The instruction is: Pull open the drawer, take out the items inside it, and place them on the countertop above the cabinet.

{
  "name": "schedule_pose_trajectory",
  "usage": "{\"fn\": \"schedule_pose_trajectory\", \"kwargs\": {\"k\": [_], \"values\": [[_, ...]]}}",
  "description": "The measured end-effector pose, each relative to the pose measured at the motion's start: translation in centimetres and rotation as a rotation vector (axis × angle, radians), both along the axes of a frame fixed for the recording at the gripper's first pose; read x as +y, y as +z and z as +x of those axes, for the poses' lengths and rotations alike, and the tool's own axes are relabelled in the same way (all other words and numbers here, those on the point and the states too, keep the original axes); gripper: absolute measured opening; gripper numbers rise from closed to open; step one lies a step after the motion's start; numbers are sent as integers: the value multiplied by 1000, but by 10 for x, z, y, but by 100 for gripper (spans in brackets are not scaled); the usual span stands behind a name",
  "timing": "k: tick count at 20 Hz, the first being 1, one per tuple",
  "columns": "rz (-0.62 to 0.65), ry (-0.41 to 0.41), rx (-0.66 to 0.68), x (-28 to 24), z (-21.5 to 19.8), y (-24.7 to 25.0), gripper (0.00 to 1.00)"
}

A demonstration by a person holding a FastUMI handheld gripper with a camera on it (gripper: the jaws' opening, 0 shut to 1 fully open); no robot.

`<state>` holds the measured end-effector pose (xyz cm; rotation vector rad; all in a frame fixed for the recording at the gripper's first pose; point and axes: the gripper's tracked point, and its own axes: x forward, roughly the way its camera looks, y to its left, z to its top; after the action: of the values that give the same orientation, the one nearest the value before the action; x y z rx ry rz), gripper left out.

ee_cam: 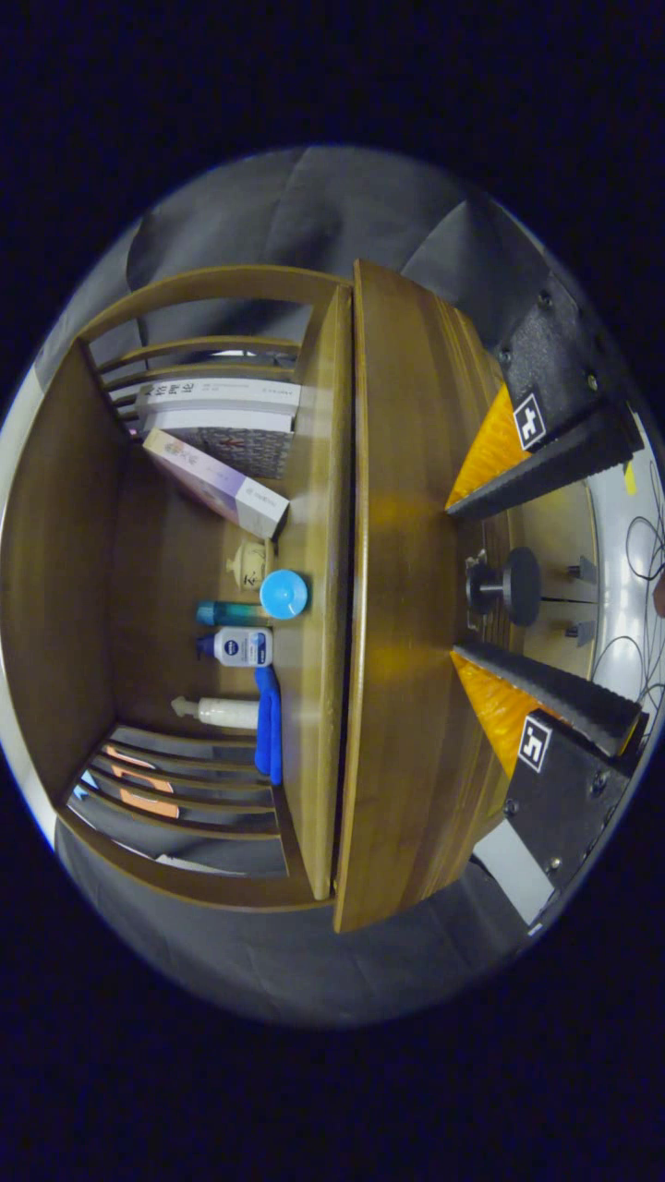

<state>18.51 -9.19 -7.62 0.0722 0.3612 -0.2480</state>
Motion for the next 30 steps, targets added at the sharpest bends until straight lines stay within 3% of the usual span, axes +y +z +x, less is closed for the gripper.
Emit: {"fn": "schedule_pose_trajectory", "kwargs": {"k": [5, 8, 14, 22, 27, 30], "values": [[-27, -5, 19, -1, 14, -4, 91], [0, 58, 33, 15, -1, -4, 91], [-25, 136, -124, 43, -92, 55, 93], [-9, 218, -230, 62, -217, 142, 92], [-15, 271, -260, 78, -265, 173, 96], [-35, 233, -275, 70, -285, 189, 98]]}}
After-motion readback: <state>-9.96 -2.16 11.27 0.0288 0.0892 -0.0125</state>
